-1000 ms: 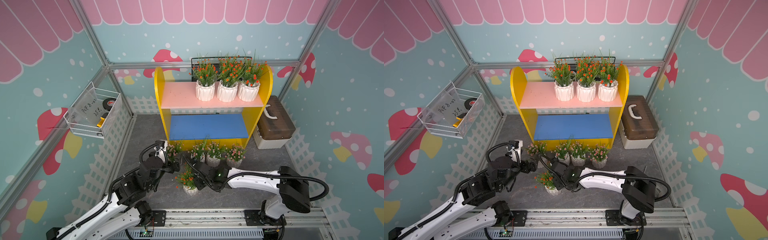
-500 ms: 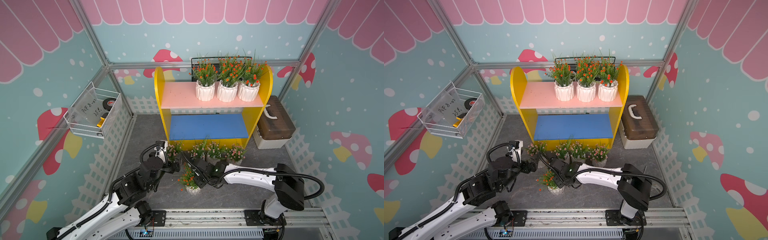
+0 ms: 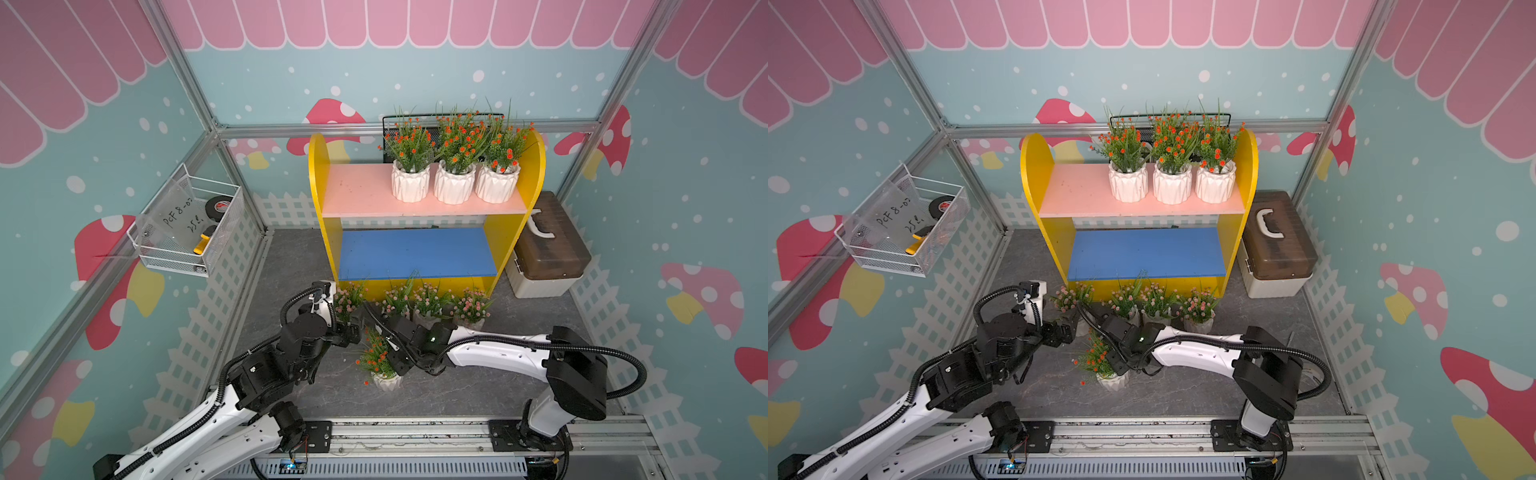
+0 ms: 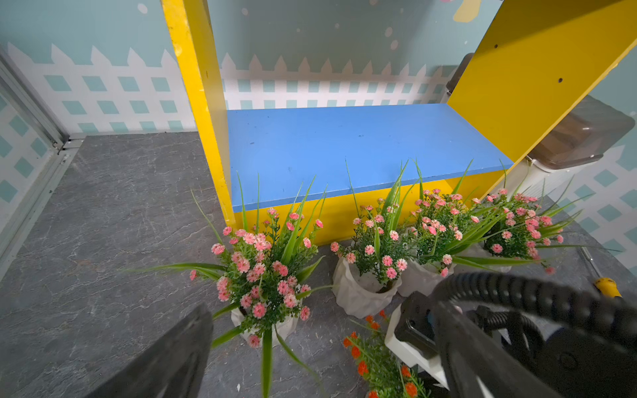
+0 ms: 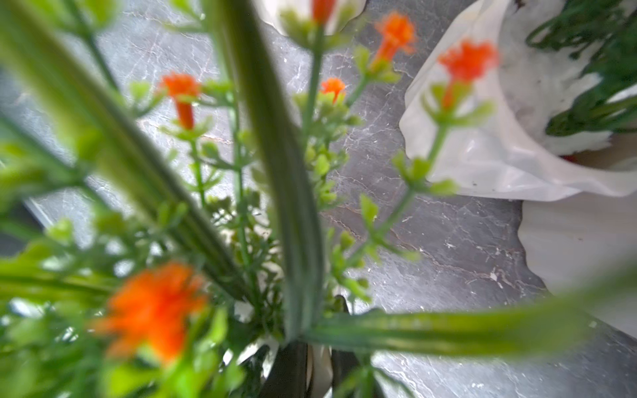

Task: Place the baby's breath potted plants on the rack by color
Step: Pick up the baby's breath potted plant from the center of the board, then place the baby's breath potted plant on the rack.

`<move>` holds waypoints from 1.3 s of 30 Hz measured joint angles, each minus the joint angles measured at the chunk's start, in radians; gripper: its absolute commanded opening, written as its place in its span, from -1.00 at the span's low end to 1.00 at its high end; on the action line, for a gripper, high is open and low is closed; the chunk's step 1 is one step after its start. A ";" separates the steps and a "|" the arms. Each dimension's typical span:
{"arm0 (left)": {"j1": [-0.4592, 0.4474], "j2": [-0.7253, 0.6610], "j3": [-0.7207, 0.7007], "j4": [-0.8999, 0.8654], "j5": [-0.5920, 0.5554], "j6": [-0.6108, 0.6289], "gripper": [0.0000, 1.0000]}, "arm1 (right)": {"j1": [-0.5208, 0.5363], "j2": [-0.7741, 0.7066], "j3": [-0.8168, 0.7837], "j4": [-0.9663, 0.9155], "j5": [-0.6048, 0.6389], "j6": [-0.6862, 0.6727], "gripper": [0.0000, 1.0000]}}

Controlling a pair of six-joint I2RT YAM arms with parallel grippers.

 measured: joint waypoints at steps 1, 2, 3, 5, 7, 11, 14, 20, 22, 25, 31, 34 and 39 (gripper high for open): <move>0.000 0.000 0.000 0.006 0.006 0.000 0.97 | -0.006 -0.008 -0.007 0.000 -0.008 -0.003 -0.94; 0.000 0.001 0.000 0.013 0.012 0.000 0.97 | -0.012 -0.016 -0.013 -0.004 -0.012 -0.006 -0.95; 0.000 0.001 -0.001 0.020 0.017 0.002 0.97 | -0.023 -0.029 -0.022 -0.014 -0.019 -0.010 -0.95; 0.000 0.002 -0.003 0.037 0.031 0.007 0.97 | -0.046 -0.059 -0.037 -0.043 -0.024 -0.021 -0.96; 0.000 0.006 -0.005 0.055 0.046 0.012 0.98 | -0.074 -0.096 -0.044 -0.079 -0.033 -0.032 -0.96; 0.000 0.016 -0.018 0.095 0.079 0.027 0.98 | -0.123 -0.179 -0.044 -0.125 -0.054 -0.049 -0.96; 0.000 0.024 -0.035 0.131 0.118 0.039 0.98 | -0.154 -0.246 -0.043 -0.163 -0.074 -0.061 -0.97; 0.000 0.033 -0.092 0.209 0.215 0.073 0.98 | -0.212 -0.336 0.011 -0.303 -0.093 -0.093 -0.98; -0.001 0.033 -0.117 0.246 0.253 0.087 0.99 | -0.233 -0.359 0.048 -0.349 -0.096 -0.106 -0.98; -0.001 0.033 -0.167 0.309 0.315 0.109 0.99 | -0.266 -0.386 0.104 -0.400 -0.101 -0.127 -0.98; -0.016 0.036 -0.274 0.444 0.438 0.154 0.99 | -0.327 -0.410 0.180 -0.461 -0.107 -0.165 -0.98; -0.049 0.050 -0.314 0.519 0.476 0.174 0.99 | -0.349 -0.411 0.204 -0.482 -0.113 -0.181 -0.98; -0.125 0.096 -0.326 0.626 0.483 0.218 0.99 | -0.364 -0.409 0.246 -0.507 -0.137 -0.198 -0.98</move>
